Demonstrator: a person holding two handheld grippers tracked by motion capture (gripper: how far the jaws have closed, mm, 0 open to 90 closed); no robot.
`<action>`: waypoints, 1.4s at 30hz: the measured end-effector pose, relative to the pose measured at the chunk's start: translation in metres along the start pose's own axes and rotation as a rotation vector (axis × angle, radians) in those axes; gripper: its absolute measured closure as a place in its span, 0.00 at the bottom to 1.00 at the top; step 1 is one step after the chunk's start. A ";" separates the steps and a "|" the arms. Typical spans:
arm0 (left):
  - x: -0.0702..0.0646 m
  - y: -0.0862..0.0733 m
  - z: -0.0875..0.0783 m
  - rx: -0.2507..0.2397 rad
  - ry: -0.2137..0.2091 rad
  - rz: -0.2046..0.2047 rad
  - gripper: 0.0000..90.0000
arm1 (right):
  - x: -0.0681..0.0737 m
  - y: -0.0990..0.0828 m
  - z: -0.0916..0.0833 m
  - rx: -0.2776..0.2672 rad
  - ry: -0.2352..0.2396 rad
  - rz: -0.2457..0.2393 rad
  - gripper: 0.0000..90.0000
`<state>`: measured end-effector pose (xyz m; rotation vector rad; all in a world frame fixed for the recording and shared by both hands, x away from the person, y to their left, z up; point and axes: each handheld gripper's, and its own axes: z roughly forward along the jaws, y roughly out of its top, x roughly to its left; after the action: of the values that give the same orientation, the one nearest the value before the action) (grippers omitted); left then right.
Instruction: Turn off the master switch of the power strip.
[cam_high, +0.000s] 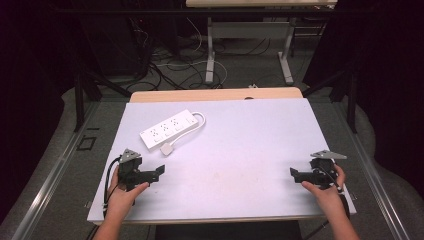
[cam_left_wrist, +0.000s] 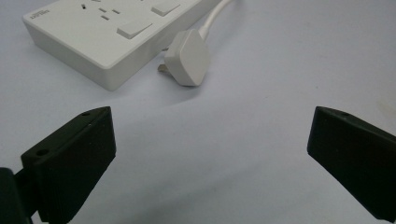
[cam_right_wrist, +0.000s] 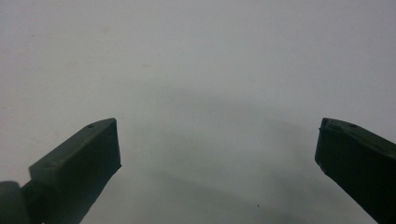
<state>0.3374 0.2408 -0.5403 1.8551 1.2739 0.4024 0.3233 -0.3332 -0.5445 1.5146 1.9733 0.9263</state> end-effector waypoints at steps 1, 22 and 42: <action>0.000 -0.001 0.000 -0.012 0.005 -0.008 0.01 | 0.000 0.000 0.000 0.000 0.000 0.000 0.00; -0.001 0.003 -0.013 -0.031 0.009 -0.010 0.01 | 0.009 -0.003 -0.009 -0.060 0.001 -0.036 0.01; -0.018 0.012 -0.010 -0.014 -0.009 0.011 0.05 | 0.010 -0.006 -0.006 -0.056 0.003 -0.041 0.01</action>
<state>0.3299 0.2276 -0.5214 1.8510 1.2523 0.4080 0.3126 -0.3253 -0.5449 1.4377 1.9568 0.9591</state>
